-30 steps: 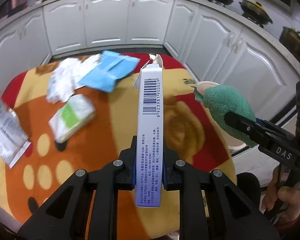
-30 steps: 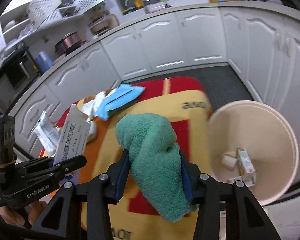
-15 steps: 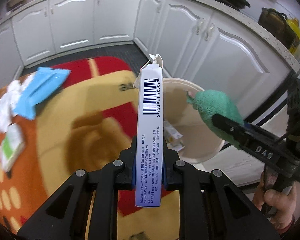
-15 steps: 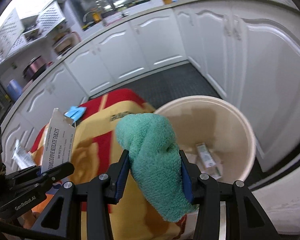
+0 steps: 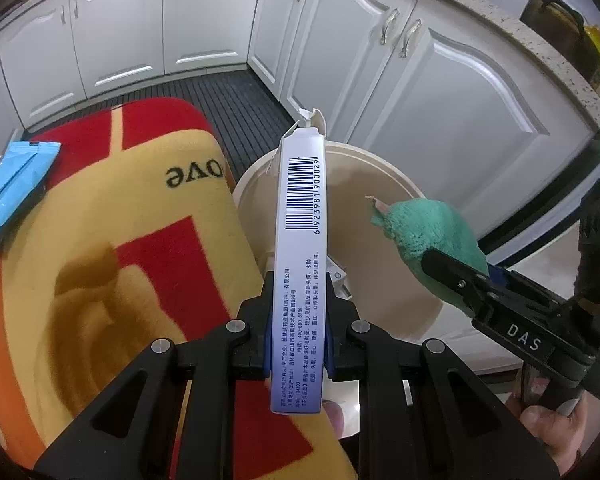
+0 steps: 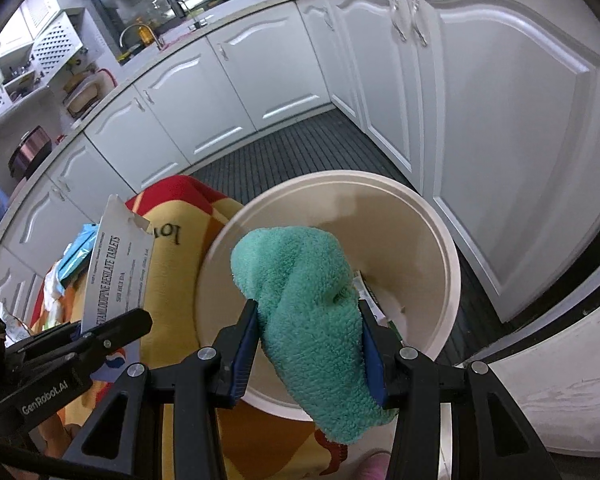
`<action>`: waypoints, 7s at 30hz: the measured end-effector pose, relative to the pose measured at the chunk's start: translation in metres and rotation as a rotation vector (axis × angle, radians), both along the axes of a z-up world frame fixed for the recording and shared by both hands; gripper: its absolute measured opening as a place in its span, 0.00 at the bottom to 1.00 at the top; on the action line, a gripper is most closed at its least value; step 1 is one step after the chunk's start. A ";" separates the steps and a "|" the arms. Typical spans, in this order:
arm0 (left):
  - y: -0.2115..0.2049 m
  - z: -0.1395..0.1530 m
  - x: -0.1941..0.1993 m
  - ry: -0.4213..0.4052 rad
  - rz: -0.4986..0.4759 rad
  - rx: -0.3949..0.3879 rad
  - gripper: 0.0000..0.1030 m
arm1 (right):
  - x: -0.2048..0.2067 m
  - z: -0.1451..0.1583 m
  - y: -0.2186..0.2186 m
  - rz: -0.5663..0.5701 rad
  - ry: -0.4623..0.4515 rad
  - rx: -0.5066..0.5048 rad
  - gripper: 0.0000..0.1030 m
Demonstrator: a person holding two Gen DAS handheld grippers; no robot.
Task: Collect trash
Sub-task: 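Carry the white-blue box and green towel over the beige bin with both tools, then open both tools to drop box and towel into the beige bin, then move both tools back over the table toward the remaining trash, then grasp the white printed snack bag with the left tool while the right tool grasps the white-green wipes pack, then carry the snack bag and wipes pack over the beige bin with both tools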
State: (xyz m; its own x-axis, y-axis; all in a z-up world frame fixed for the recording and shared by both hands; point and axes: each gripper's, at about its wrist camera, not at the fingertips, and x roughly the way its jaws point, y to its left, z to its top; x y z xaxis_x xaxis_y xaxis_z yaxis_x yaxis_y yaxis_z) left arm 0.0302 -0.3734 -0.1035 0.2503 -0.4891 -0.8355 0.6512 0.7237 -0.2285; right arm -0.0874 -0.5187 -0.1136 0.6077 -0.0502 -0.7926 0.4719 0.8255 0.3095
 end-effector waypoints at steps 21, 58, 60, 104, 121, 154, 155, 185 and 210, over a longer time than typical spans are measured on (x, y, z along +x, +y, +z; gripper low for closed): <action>-0.015 -0.013 0.010 0.043 -0.026 -0.023 0.16 | 0.020 -0.015 -0.010 -0.047 0.015 0.061 0.52; 0.094 0.024 -0.020 -0.117 0.181 0.036 0.51 | 0.023 0.012 0.035 0.015 0.016 0.032 0.68; 0.111 0.024 -0.022 -0.128 0.206 0.036 0.51 | 0.029 0.017 0.049 0.044 0.023 0.010 0.68; 0.258 0.036 -0.001 -0.123 0.421 -0.015 0.51 | 0.106 0.035 0.194 0.220 0.097 0.018 0.74; 0.294 0.051 0.002 -0.144 0.511 -0.006 0.55 | 0.103 0.042 0.193 0.253 0.052 0.044 0.76; 0.395 0.034 0.085 -0.151 0.686 -0.098 0.75 | 0.192 -0.002 0.336 0.624 0.056 0.010 0.83; 0.391 0.033 0.086 -0.151 0.676 -0.096 0.75 | 0.195 -0.005 0.338 0.630 0.058 -0.006 0.83; 0.367 0.090 0.058 -0.065 0.464 -0.283 0.16 | 0.098 0.031 0.272 0.603 -0.058 -0.056 0.49; 0.208 0.081 0.003 -0.152 0.218 -0.148 0.16 | 0.042 0.064 0.173 0.374 -0.134 -0.105 0.49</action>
State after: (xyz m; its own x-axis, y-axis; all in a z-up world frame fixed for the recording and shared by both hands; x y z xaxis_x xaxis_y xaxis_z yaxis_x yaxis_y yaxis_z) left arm 0.0335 -0.1651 -0.0226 0.4792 -0.5237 -0.7043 0.5191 0.8162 -0.2536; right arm -0.0457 -0.3458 -0.0497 0.6973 0.1169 -0.7071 0.0947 0.9629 0.2526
